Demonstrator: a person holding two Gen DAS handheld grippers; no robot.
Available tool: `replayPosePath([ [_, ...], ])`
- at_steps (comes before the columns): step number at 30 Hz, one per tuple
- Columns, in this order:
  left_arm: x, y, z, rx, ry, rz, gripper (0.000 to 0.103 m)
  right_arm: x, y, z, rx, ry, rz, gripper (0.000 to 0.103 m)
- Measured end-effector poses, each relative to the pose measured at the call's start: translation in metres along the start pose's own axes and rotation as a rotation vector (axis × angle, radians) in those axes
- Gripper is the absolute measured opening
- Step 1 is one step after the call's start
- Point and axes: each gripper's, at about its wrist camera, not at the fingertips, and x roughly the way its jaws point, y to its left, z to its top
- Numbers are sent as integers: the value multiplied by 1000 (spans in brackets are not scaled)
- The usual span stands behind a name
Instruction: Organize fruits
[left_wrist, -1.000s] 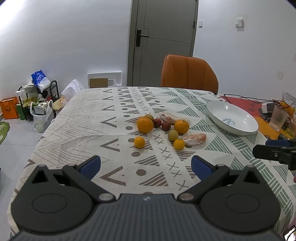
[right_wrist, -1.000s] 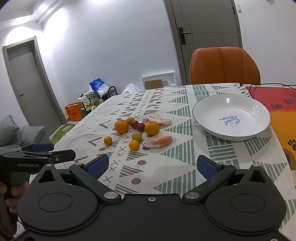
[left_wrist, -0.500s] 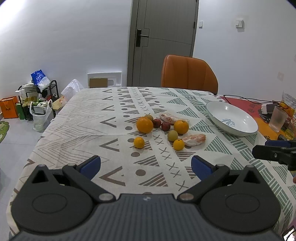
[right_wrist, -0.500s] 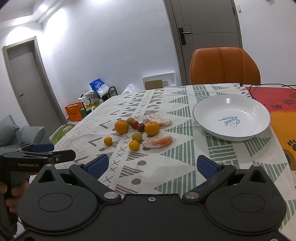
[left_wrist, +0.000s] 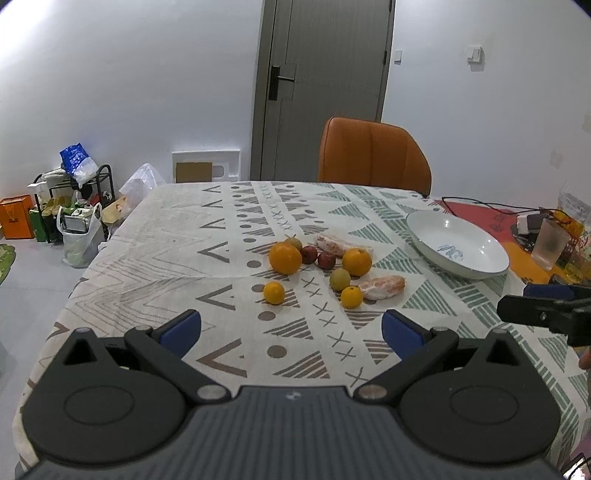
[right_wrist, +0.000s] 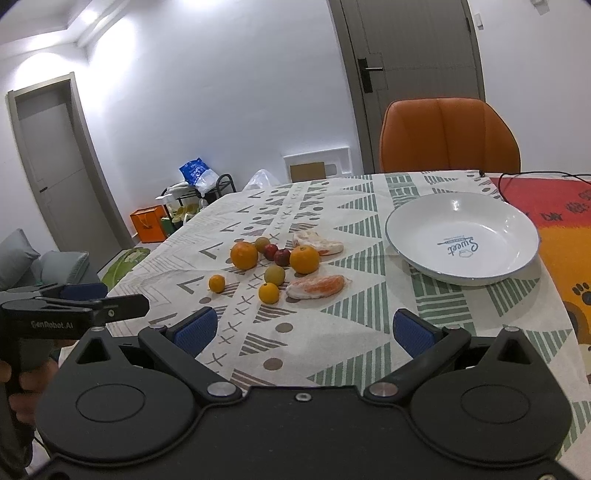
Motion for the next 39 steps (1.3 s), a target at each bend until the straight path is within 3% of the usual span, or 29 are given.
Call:
replayPosePath([
  [21,15,9,0,-34,-31,-8,100,24,-10,-5,48,37,25,103],
  [28,28,12,0,-32,-32,-17,87,37,-1,-3,-30,29,16,103],
  [39,54,25,-4,-74,7,-25,68,64,-8,-3,-13,53,30,103],
])
